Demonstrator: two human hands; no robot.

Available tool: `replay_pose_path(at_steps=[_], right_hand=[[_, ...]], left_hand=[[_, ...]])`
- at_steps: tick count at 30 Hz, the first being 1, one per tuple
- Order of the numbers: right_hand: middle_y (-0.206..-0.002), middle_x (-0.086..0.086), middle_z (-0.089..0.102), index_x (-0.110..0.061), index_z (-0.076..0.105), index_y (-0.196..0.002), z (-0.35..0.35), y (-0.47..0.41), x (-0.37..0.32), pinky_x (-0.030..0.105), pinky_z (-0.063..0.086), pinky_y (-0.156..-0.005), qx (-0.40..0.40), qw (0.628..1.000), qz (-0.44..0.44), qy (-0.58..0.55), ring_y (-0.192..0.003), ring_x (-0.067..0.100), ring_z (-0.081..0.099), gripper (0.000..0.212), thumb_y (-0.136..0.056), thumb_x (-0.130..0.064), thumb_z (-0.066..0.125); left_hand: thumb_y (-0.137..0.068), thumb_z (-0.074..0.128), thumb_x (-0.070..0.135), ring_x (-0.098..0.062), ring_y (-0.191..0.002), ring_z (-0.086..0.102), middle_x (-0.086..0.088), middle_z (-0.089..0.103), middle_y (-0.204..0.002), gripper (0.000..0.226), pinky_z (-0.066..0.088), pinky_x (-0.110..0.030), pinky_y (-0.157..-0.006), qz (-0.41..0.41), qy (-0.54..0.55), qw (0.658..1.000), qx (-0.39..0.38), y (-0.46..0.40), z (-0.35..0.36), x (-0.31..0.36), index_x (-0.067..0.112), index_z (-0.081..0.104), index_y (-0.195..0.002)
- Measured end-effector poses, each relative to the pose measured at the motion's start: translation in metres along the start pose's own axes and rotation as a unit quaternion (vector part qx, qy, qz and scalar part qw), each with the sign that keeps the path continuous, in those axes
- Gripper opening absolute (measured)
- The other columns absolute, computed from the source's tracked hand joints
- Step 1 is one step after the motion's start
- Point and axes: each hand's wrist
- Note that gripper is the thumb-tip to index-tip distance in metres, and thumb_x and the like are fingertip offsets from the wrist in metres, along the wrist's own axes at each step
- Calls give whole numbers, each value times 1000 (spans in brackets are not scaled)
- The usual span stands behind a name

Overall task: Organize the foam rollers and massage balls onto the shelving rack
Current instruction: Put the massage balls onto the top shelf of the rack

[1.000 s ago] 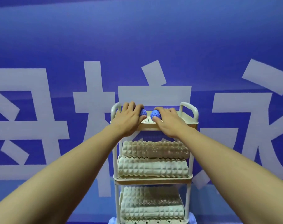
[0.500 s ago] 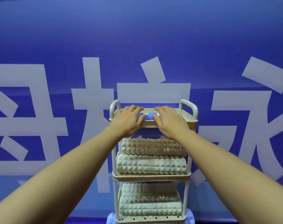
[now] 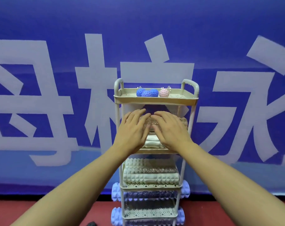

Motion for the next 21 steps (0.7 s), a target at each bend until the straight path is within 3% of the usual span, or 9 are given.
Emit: replay_pose_path(at_steps=[7, 11, 14, 16, 21], right_hand=[[-151, 1, 46, -21, 42, -150, 70, 143, -35, 40, 36, -114, -185, 978, 98, -28, -139, 22, 42, 56, -102, -49, 34], [-150, 3, 47, -21, 43, -150, 113, 246, -62, 44, 39, -112, -298, 941, 156, -49, -137, 24, 45, 63, -98, -54, 32], [-148, 3, 49, -21, 44, -149, 142, 317, -76, 40, 40, -110, -358, 910, 200, -68, -135, 24, 48, 65, -95, -56, 33], [-152, 0, 42, -26, 36, -152, 155, 356, -80, 40, 37, -110, -400, 882, 237, -76, -138, 23, 43, 64, -96, -57, 34], [-161, -5, 21, -35, 18, -156, 199, 460, -76, 46, 39, -111, -511, 765, 376, -108, -143, 26, 31, 67, -98, -57, 42]], left_hand=[[-103, 34, 45, -25, -142, 37, -6, 39, -155, 53, 30, -47, -116, -49, 12, 984, -174, 147, 63, 24, 18, 40, -148], [-101, 31, 51, -28, -145, 33, -9, 33, -159, 61, 29, -50, -118, -90, 42, 949, -299, 249, 106, 48, 18, 35, -153], [-100, 20, 56, -27, -149, 25, -7, 22, -164, 68, 21, -48, -121, -91, 63, 914, -390, 312, 136, 64, 21, 25, -157], [-99, 15, 58, -27, -151, 19, -7, 17, -165, 70, 19, -47, -122, -88, 70, 894, -434, 347, 157, 71, 22, 20, -158], [-99, 20, 59, -26, -153, 5, -4, 3, -167, 69, 24, -50, -120, -122, 108, 828, -537, 416, 224, 95, 26, 10, -159]])
Point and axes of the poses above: each hand's wrist, its own y-axis away from the middle knuckle, its own z-axis out of the palm, x = y × z
